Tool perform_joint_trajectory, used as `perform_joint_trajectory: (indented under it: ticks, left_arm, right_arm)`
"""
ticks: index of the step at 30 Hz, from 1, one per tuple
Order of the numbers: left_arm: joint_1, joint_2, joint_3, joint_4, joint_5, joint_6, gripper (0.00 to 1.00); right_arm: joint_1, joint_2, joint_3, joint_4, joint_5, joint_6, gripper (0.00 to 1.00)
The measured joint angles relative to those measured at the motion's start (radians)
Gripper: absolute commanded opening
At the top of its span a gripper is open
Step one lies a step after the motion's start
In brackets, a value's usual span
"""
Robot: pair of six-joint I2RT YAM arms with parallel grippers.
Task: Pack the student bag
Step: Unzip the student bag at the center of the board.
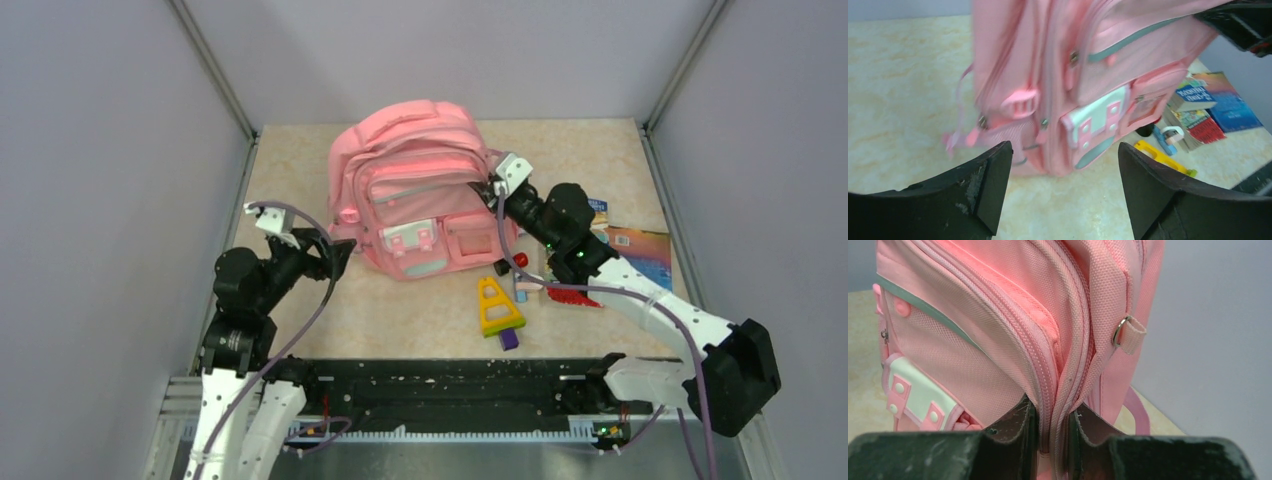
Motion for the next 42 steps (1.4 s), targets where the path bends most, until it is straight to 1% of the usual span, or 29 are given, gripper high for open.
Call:
perform_joint_trajectory:
  ticks: [3,6,11,14,15,20,25,31,34,39,42]
  left_arm:
    - [0.000,-0.046,-0.023,-0.054,-0.137,-0.043,0.82]
    - [0.000,-0.040,-0.051,-0.093,-0.242,-0.103,0.77]
    - [0.000,0.053,-0.122,-0.120,-0.336,-0.219,0.70]
    - [0.000,0.087,-0.171,-0.094,-0.369,-0.266,0.67]
    - [0.000,0.086,-0.188,-0.077,-0.376,-0.273,0.64]
    - [0.000,0.078,-0.268,0.070,-0.379,-0.255,0.59]
    - [0.000,0.093,-0.321,0.207,-0.345,-0.204,0.53]
    - [-0.001,0.123,-0.333,0.283,-0.312,-0.162,0.46]
    - [-0.003,0.116,-0.346,0.304,-0.297,-0.151,0.41]
    - [-0.015,0.111,-0.364,0.337,-0.272,-0.140,0.37]
    - [-0.025,0.112,-0.364,0.346,-0.267,-0.137,0.25]
  right_arm:
    - [-0.072,-0.005,0.000,-0.008,-0.051,0.014,0.00]
    - [-0.109,-0.008,0.000,-0.016,-0.084,0.023,0.00]
    - [-0.124,-0.030,0.013,-0.063,-0.156,0.033,0.00]
    - [-0.126,-0.051,0.021,-0.099,-0.202,0.040,0.00]
    - [-0.126,-0.060,0.022,-0.113,-0.214,0.041,0.00]
    - [-0.127,-0.107,0.022,-0.170,-0.263,0.052,0.00]
    - [-0.132,-0.121,0.022,-0.188,-0.313,0.057,0.00]
    - [-0.148,-0.121,0.022,-0.189,-0.341,0.064,0.00]
    - [-0.152,-0.121,0.022,-0.188,-0.356,0.067,0.00]
    - [-0.154,-0.121,0.022,-0.188,-0.371,0.067,0.00]
    - [-0.159,-0.121,0.021,-0.187,-0.379,0.067,0.00]
